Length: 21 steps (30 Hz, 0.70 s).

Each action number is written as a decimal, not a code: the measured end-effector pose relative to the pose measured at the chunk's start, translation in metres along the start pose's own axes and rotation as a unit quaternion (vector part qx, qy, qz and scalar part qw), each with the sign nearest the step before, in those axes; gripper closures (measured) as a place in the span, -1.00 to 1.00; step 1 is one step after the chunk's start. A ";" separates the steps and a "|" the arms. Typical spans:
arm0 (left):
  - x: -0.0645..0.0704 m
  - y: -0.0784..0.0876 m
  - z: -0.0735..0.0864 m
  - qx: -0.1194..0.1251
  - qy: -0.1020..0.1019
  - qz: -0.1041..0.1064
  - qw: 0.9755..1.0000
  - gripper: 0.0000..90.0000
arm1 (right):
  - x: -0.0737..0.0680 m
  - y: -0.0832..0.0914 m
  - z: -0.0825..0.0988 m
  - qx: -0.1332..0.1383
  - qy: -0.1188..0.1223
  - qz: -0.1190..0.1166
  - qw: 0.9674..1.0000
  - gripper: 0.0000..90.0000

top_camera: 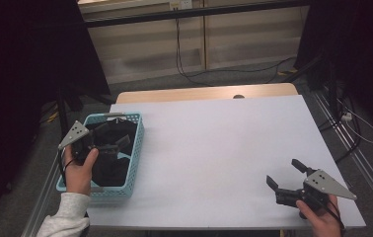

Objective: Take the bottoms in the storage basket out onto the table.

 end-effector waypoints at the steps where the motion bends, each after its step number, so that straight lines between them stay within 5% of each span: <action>1: -0.001 -0.001 0.000 0.001 0.005 0.000 1.000 -0.95 | 0.000 0.000 0.000 0.000 0.000 0.000 1.000 -0.98; 13: -0.024 -0.004 -0.002 -0.013 0.007 -0.025 1.000 -0.95 | 0.000 0.001 0.000 0.000 -0.002 -0.002 1.000 -0.98; 21: -0.043 -0.006 0.000 -0.043 -0.006 -0.047 0.998 -0.95 | 0.000 0.000 0.001 -0.001 -0.003 -0.001 1.000 -0.98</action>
Point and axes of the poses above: each handheld gripper's, and its own axes: y roughly backward along the jaws, z roughly out of its underside, x roughly to its right, the point moved 1 cm from there along -y, roughly forward along the jaws, and after that the axes turned 5 degrees about z, right-handed, at the moved point
